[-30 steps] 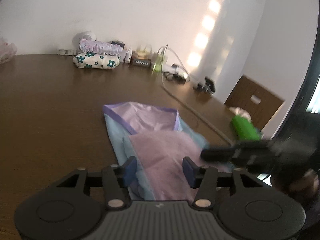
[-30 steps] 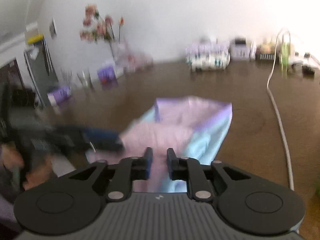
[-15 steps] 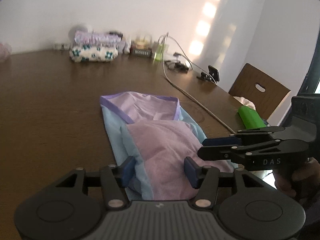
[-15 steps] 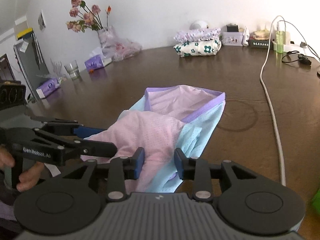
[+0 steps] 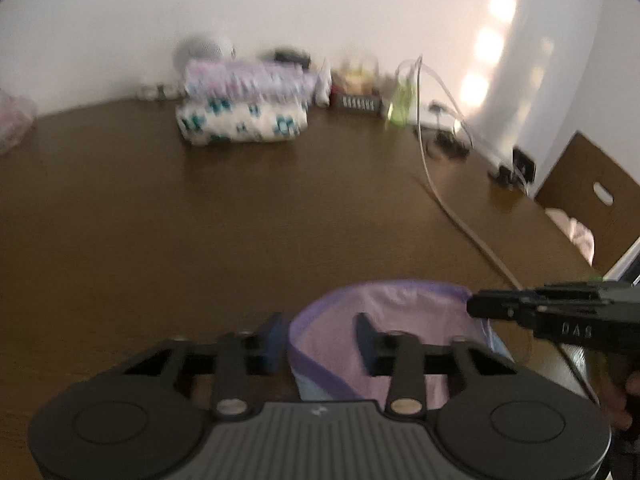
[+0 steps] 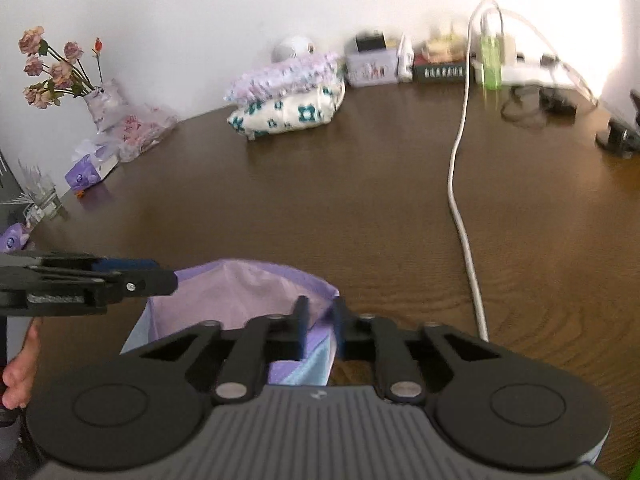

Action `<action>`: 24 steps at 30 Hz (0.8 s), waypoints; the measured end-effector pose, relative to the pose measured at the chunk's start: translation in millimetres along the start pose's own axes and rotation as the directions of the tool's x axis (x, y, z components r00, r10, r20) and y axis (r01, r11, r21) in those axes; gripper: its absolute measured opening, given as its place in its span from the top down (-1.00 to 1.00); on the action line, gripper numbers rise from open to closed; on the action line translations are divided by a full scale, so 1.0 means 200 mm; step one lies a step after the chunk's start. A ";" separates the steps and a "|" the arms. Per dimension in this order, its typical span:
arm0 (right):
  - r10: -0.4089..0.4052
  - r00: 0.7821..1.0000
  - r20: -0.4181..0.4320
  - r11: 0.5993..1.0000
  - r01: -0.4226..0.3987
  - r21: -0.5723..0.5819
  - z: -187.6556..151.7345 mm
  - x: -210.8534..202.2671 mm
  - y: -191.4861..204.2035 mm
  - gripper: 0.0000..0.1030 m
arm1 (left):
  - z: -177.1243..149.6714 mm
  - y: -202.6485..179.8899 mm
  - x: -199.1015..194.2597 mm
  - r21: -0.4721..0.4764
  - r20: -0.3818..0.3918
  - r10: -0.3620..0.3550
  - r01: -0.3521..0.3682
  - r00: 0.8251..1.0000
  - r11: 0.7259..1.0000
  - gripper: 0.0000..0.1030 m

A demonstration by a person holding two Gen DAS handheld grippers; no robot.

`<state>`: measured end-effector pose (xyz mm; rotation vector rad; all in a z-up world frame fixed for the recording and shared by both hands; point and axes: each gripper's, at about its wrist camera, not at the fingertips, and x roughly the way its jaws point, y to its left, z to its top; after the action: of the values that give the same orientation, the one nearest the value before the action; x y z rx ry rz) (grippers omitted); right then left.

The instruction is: Fold clothes

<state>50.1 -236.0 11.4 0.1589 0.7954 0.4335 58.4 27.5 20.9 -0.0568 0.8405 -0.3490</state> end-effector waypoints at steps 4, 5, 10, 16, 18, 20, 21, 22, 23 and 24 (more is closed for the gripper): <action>0.060 0.998 0.016 0.998 -0.060 0.010 -0.01 -0.04 -0.02 0.94 | -0.04 0.03 -0.02 -0.046 0.023 -0.024 0.025 0.999 0.999 0.95; 0.081 0.996 0.030 0.997 -0.081 0.002 -0.01 -0.07 -0.02 0.94 | -0.05 0.04 -0.04 -0.059 0.034 -0.039 0.041 0.999 0.997 0.98; 0.122 0.989 0.085 0.990 -0.115 -0.077 -0.03 -0.27 -0.01 0.95 | -0.12 0.01 -0.27 -0.073 0.138 -0.065 0.076 0.988 0.994 1.00; 0.188 0.981 0.052 0.960 -0.172 -0.222 -0.24 -0.52 0.02 0.97 | -0.38 -0.07 -0.53 -0.083 0.233 -0.078 0.100 0.969 0.992 1.00; 0.185 0.983 0.000 0.953 -0.179 -0.246 -0.31 -0.52 0.02 0.96 | -0.42 -0.06 -0.53 -0.095 0.217 -0.034 0.056 0.976 0.994 0.96; 0.159 0.987 -0.006 0.963 -0.156 -0.219 -0.29 -0.50 0.00 0.89 | -0.40 -0.06 -0.50 -0.095 0.198 0.009 0.010 0.980 0.995 0.70; 0.144 0.989 0.008 0.970 -0.140 -0.198 -0.25 -0.49 0.00 0.78 | -0.34 -0.04 -0.46 -0.087 0.188 0.030 -0.013 0.982 0.996 0.61; 0.130 0.991 0.021 0.977 -0.124 -0.176 -0.21 -0.47 -0.01 0.47 | -0.28 -0.03 -0.43 -0.078 0.178 0.050 -0.037 0.983 0.996 0.51; 0.105 0.994 0.043 0.984 -0.097 -0.151 -0.16 -0.45 -0.01 0.29 | -0.21 -0.04 -0.38 -0.053 0.168 0.066 -0.058 0.984 0.997 0.37; 0.075 0.995 0.069 0.990 -0.066 -0.124 -0.10 -0.41 -0.01 0.11 | -0.14 -0.04 -0.32 -0.025 0.159 0.080 -0.077 0.984 0.997 0.35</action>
<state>-14.8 -274.0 50.8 0.0895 0.6902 0.5386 -4.9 43.0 50.3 -0.0676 0.6852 -0.2585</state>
